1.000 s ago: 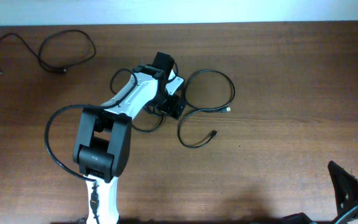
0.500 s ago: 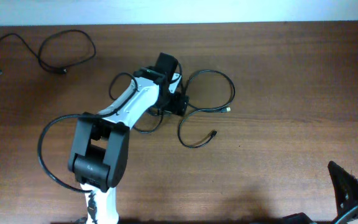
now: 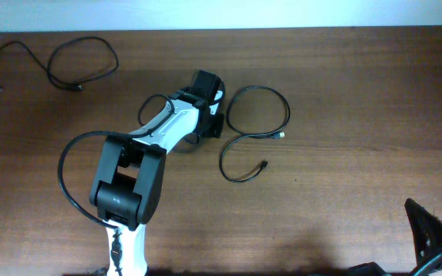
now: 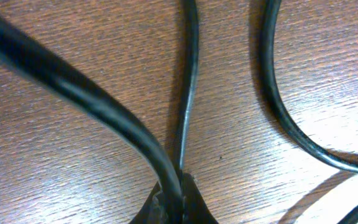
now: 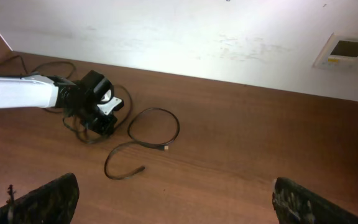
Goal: Untangle cables
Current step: 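Carry the grasped cable with the left gripper to the table's left edge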
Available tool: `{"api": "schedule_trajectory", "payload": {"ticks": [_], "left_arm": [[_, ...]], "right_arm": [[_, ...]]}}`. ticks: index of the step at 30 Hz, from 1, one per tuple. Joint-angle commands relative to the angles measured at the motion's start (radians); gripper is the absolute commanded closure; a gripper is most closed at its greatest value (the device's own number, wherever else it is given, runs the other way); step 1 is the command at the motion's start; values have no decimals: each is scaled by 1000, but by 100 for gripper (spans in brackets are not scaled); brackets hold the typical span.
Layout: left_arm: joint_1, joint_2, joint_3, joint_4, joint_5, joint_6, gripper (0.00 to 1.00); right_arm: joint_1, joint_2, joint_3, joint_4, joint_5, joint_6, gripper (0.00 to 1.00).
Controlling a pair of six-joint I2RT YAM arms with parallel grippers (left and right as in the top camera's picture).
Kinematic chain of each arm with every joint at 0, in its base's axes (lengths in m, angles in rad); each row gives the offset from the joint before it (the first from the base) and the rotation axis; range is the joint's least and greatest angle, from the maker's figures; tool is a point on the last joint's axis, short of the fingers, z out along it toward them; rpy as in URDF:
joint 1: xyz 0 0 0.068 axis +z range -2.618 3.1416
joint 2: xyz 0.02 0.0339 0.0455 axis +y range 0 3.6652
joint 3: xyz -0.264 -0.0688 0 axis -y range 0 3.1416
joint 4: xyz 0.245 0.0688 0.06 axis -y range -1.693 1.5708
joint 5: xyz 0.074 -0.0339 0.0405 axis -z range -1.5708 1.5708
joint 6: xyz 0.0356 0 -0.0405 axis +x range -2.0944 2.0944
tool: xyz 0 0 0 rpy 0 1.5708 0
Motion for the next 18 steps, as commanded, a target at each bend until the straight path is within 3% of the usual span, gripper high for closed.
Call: {"api": "schedule_trajectory", "payload": {"ticks": [1, 8, 11, 16, 18], "left_arm": [[15, 18, 3, -25, -70, 0, 100], [213, -409, 114, -194, -209, 0, 100], [391, -556, 114, -222, -304, -18, 100], [772, -563, 95, -370, -292, -354, 100], [879, -545, 86, -379, -239, -369, 100]], "right_arm": [[-7, -5, 0, -6, 12, 6, 1], [-7, -5, 0, -6, 12, 6, 1], [-7, -5, 0, -6, 12, 6, 2], [-7, -5, 0, -6, 12, 7, 2], [-7, -5, 0, -6, 12, 6, 1]]}}
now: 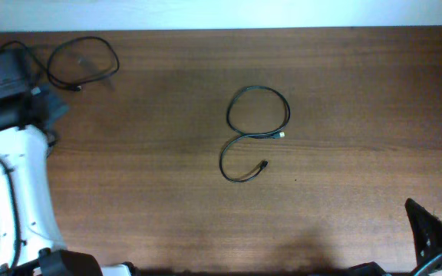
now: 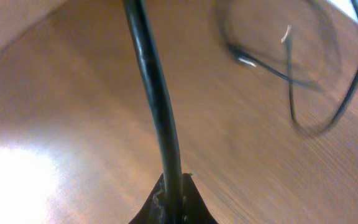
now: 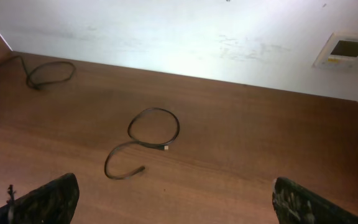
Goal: Untangle cables
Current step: 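Carry the grasped cable with the left gripper to the table's left edge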
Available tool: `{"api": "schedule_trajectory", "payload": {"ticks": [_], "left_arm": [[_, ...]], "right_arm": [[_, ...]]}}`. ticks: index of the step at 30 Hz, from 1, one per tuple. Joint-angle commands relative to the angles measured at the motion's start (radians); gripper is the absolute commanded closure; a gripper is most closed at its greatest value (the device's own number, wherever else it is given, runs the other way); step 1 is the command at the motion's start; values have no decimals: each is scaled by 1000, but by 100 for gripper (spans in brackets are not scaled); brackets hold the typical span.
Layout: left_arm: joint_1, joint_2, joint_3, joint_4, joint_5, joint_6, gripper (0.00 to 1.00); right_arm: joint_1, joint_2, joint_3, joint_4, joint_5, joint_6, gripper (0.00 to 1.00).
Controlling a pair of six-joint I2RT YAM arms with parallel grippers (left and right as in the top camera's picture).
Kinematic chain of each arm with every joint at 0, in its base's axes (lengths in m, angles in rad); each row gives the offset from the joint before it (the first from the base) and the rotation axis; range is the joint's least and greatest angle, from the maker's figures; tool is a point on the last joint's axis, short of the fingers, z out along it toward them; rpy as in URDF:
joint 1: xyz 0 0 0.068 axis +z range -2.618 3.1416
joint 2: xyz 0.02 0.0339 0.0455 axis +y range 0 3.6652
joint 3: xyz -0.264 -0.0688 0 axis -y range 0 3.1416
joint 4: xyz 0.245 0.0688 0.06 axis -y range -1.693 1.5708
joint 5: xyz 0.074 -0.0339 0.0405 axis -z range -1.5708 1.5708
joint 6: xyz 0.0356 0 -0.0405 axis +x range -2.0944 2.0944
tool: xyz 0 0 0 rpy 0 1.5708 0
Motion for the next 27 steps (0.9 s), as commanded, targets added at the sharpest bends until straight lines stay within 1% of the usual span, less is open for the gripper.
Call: {"api": "schedule_trajectory", "payload": {"ticks": [1, 3, 5, 9, 12, 14, 15, 16, 17, 21, 22, 23, 24, 27], "left_arm": [[156, 37, -18, -18, 47, -124, 100], [224, 74, -18, -18, 48, -142, 100], [254, 107, -18, -17, 48, -142, 100], [262, 210, -19, -18, 68, -142, 100], [259, 311, -19, 40, 189, -125, 100], [252, 383, -19, 138, 344, -4, 100], [249, 421, -19, 170, 387, 12, 100], [248, 446, -19, 189, 385, 12, 100], [248, 474, -19, 198, 348, 12, 100], [268, 476, -19, 135, 150, 12, 100], [278, 469, -19, 116, 153, 11, 67], [286, 467, -19, 103, 156, -10, 1], [291, 467, -19, 85, 180, -29, 1], [278, 467, -19, 9, 396, -33, 1]], "right_arm": [[-7, -5, 0, -6, 12, 7, 2], [-7, -5, 0, -6, 12, 7, 1], [-7, -5, 0, -6, 12, 7, 1], [-7, -5, 0, -6, 12, 7, 1], [-7, -5, 0, -6, 12, 8, 1], [-7, -5, 0, -6, 12, 7, 1], [-7, -5, 0, -6, 12, 7, 1], [-7, -5, 0, -6, 12, 7, 2], [-7, -5, 0, -6, 12, 7, 1], [-7, -5, 0, -6, 12, 8, 2], [-7, -5, 0, -6, 12, 8, 1], [-7, -5, 0, -6, 12, 8, 1], [-7, -5, 0, -6, 12, 7, 2], [-7, -5, 0, -6, 12, 7, 1]]}}
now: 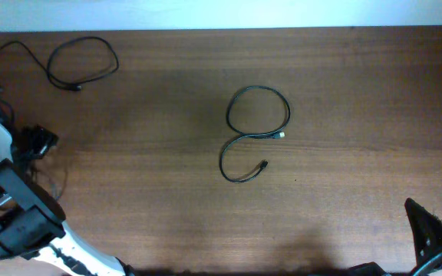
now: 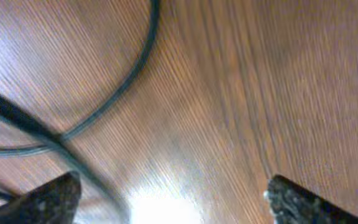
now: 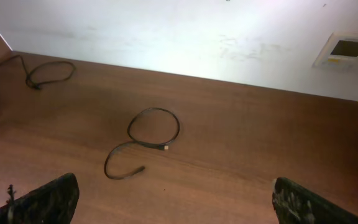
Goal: Untangle cables
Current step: 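Carry the grasped cable with the left gripper to the table's left edge, then reach the left gripper to the last looped cable and grasp it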
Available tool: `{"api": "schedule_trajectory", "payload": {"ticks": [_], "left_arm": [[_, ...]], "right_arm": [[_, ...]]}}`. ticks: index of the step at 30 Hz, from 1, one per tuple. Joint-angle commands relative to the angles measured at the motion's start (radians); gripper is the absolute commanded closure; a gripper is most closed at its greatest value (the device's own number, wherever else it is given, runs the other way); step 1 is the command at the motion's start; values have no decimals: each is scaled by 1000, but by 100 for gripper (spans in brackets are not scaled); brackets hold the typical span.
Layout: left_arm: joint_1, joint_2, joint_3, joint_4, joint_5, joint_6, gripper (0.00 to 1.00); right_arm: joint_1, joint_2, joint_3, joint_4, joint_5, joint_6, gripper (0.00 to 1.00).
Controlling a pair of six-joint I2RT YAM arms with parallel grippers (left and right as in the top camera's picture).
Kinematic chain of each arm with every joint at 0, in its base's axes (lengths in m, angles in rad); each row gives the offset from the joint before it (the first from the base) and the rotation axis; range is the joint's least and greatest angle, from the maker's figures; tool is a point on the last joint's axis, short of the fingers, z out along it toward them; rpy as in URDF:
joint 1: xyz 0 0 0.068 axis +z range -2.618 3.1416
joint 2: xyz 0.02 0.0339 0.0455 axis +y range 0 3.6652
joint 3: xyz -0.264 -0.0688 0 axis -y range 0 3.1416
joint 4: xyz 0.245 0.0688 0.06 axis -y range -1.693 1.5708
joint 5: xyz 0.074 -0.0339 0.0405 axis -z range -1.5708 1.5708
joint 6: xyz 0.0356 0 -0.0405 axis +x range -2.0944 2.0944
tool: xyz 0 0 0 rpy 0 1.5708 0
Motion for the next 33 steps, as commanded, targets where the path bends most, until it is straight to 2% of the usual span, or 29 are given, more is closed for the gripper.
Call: {"api": "schedule_trajectory", "payload": {"ticks": [1, 3, 10, 20, 24, 28, 30, 33], "left_arm": [[-26, -16, -2, -45, 204, -13, 1], [-77, -24, -2, -77, 247, -40, 1], [-320, -86, -2, -77, 212, -42, 1], [-885, -100, -2, -79, 243, -19, 1], [-1027, -100, -2, -75, 194, -19, 1], [-1140, -100, -2, -38, 197, -19, 1], [-1201, -100, -2, 72, 197, -19, 1], [-1250, -100, -2, 134, 192, -5, 1]], "right_arm": [[-7, -5, 0, -6, 12, 7, 2], [-7, -5, 0, -6, 12, 7, 2], [-7, -5, 0, -6, 12, 7, 1], [-7, -5, 0, -6, 12, 7, 2], [-7, -5, 0, -6, 12, 7, 2], [-7, -5, 0, -6, 12, 7, 1], [-7, -5, 0, -6, 12, 7, 1], [-7, -5, 0, -6, 12, 7, 2]]}}
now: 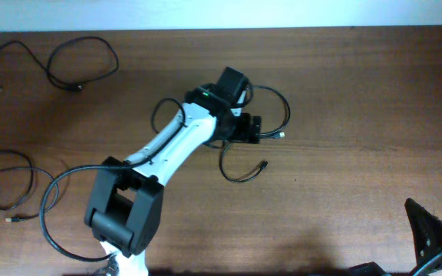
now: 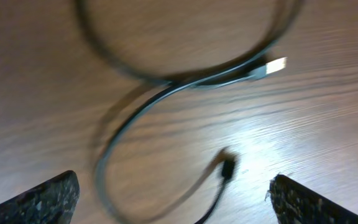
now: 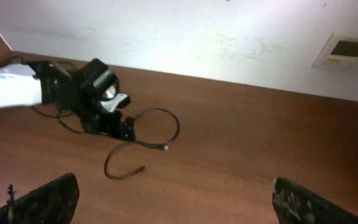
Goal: Untangle cables
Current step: 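Reach the left gripper to the last looped cable and grasp it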
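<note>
A black cable (image 1: 288, 113) with a round loop and an S-shaped tail lies mid-table; it also shows in the right wrist view as the cable (image 3: 155, 109). My left gripper (image 1: 247, 129) hovers over it, open and holding nothing. In the left wrist view the gripper (image 2: 173, 205) looks down on the cable's S-curve (image 2: 160, 93) and its light plug (image 2: 275, 64). A second cable (image 1: 31, 180) lies at the table's left edge, and a third cable (image 1: 117, 65) at the far left corner. My right gripper (image 3: 174, 199) stands open at the near right, away from all cables.
The left arm (image 1: 167, 146) stretches from the near left across to the middle, with its own black wire (image 1: 48, 207) looping beside its base. A white wall (image 3: 197, 37) runs along the table's far edge.
My left gripper was open at the table's left edge above a cable. Now it is open over the middle cable. The cable at the left edge lies in plain view.
My left gripper was shut on a black cable beside the looped cable mid-table. Then it was at the far left, still shut on that cable. Then it was open at the left edge with the cable on the table. Now it is over the middle cable.
</note>
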Available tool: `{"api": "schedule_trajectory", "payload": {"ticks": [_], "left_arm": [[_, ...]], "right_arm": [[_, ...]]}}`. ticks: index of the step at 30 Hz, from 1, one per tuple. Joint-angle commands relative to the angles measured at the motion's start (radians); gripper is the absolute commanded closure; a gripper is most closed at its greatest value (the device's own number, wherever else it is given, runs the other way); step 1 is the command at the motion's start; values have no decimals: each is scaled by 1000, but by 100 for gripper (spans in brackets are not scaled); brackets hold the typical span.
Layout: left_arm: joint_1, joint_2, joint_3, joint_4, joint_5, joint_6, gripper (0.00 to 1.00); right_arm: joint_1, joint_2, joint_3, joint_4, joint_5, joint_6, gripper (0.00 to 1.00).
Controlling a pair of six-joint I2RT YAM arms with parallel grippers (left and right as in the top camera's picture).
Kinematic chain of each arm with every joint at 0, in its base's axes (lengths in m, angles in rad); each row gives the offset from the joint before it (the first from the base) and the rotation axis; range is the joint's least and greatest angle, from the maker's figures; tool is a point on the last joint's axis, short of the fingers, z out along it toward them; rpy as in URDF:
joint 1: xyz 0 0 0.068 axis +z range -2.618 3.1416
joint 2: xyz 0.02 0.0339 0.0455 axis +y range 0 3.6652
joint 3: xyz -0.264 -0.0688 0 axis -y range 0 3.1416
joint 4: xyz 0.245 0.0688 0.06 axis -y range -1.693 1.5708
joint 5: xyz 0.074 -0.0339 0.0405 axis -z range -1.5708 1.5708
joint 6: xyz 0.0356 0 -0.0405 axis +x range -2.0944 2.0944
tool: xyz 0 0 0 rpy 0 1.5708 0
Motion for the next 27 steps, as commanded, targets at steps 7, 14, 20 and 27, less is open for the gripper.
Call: {"api": "schedule_trajectory", "payload": {"ticks": [7, 14, 20, 27], "left_arm": [[26, -204, 1, -87, -60, 66, 1], [-28, -272, 1, 120, -59, -249, 1], [-101, -135, 5, 162, -228, -481, 5], [-65, 185, 650, -320, -214, -641, 1]], "right_arm": [[-7, -5, 0, -6, 12, 7, 1], [-7, -5, 0, -4, 12, 7, 1], [-7, -5, 0, -5, 12, 7, 1], [-7, -5, 0, -4, 12, 7, 1]]}}
